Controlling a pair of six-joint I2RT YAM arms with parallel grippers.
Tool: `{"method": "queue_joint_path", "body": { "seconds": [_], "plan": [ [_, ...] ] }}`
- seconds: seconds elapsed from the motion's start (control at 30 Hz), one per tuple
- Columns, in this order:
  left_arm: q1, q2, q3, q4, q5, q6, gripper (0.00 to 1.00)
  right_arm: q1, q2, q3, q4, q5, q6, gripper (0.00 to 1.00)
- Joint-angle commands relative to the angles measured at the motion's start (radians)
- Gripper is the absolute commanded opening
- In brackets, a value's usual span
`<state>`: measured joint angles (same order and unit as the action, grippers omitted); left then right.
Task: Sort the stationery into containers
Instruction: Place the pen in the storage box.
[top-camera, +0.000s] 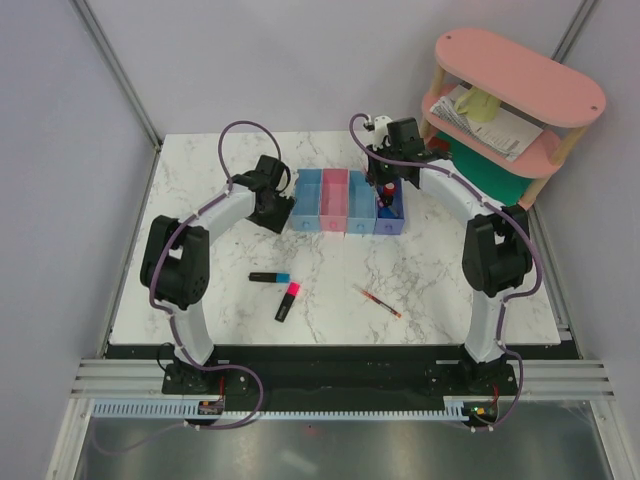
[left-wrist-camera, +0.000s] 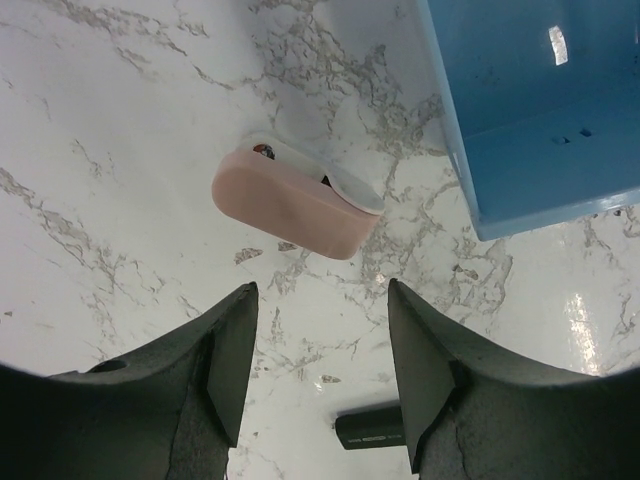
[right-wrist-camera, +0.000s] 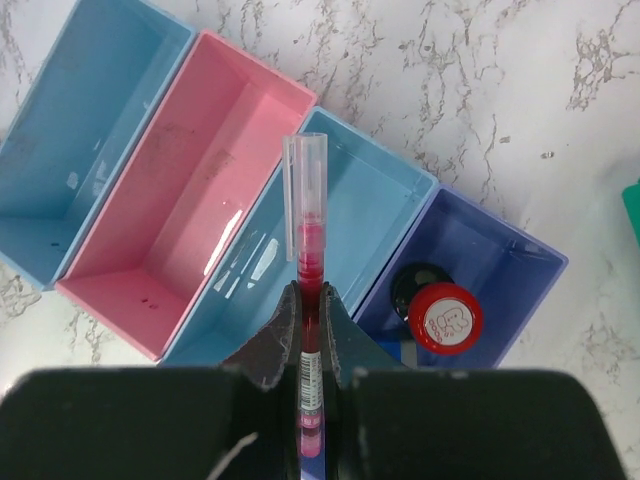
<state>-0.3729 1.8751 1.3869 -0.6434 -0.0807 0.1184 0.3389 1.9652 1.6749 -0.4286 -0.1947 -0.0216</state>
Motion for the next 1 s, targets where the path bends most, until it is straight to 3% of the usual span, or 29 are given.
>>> {"method": "queue_joint_path", "body": {
  "seconds": [0.0, 0.8, 0.97],
  "plan": [
    [0.003, 0.021, 0.009, -0.002, -0.016, -0.039, 0.62, 0.014, 0.038, 0.058, 0.042, -0.029, 0.015, 0.03],
    [0.034, 0.131, 0.069, 0.025, -0.077, -0.036, 0.62, 0.041, 0.116, 0.06, 0.071, -0.041, 0.0, 0.04],
    [0.04, 0.118, 0.043, 0.04, -0.116, -0.011, 0.62, 0.045, 0.12, 0.051, 0.071, -0.037, -0.005, 0.16]
  ]
}}
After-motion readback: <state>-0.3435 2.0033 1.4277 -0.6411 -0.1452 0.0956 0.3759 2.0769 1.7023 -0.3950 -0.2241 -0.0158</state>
